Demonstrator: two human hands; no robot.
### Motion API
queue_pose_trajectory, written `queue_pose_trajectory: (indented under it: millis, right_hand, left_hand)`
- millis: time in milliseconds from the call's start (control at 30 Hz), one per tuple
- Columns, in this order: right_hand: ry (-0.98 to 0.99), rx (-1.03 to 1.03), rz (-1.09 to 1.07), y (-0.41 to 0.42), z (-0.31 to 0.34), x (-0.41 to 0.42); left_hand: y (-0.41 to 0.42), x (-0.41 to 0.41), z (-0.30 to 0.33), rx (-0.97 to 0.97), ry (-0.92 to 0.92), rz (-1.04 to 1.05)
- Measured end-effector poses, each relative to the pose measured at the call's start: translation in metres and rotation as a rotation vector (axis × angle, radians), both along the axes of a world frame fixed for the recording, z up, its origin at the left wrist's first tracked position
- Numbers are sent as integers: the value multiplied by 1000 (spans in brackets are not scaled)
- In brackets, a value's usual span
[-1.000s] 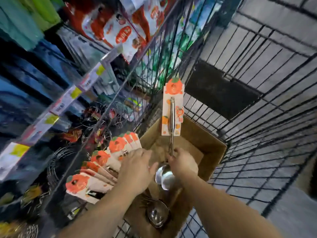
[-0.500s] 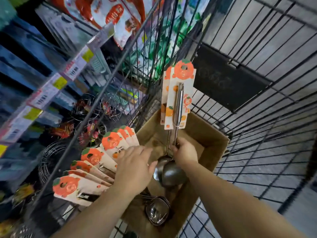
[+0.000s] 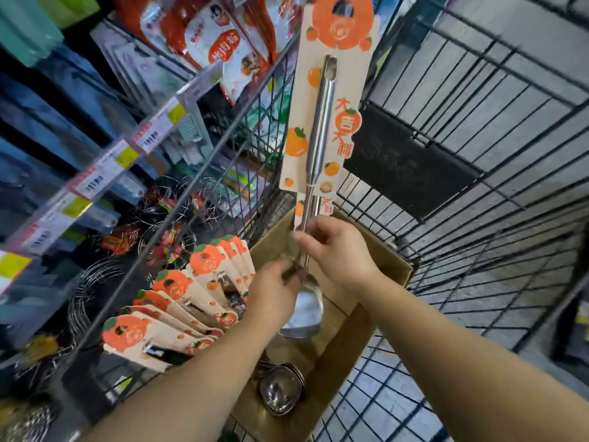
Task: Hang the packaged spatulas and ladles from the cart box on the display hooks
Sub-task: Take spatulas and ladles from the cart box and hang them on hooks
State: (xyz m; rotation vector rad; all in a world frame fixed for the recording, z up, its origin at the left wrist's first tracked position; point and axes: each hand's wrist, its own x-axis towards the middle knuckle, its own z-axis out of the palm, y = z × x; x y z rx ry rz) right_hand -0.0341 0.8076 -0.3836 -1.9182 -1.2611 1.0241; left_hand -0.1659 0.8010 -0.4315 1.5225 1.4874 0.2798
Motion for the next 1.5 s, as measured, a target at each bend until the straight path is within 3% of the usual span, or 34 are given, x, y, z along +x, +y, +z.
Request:
queue_pose_trajectory:
  millis: [100,233,333,500,633,700,900,1300,1500]
  right_hand:
    - [154,-102,-145,-3,-15,9]
    - [-80,-471,-95,-19,-82,18]
    - [-53,-700,-13,-29,-131,4]
    - [-10,-685,5,-32,-184,-21]
    - [129,-569,-266,-36,-174,-20]
    - [206,-517,-372,-38,-155,-17]
    - [138,-320,-320,-51,-63,-10]
    - [68,87,-333,-100,147,-59]
    - [-62,289,-176,-145,245,-107]
  left_hand:
    - [-3,-9,-5,37,-28,93]
    - [-4,-23,1,53,-23,186]
    - [-5,-33,9,29,-33,199]
    - [-6,-42,9,5,-62,188]
    - [-6,-43,11,-11,-103,175]
    - [-7,-43,11,6,-111,163]
    - [-11,-42,45,-4,-135,86]
    - [-29,-69,200,268,-217,-1]
    - [-93,-116,292,395,-301,85]
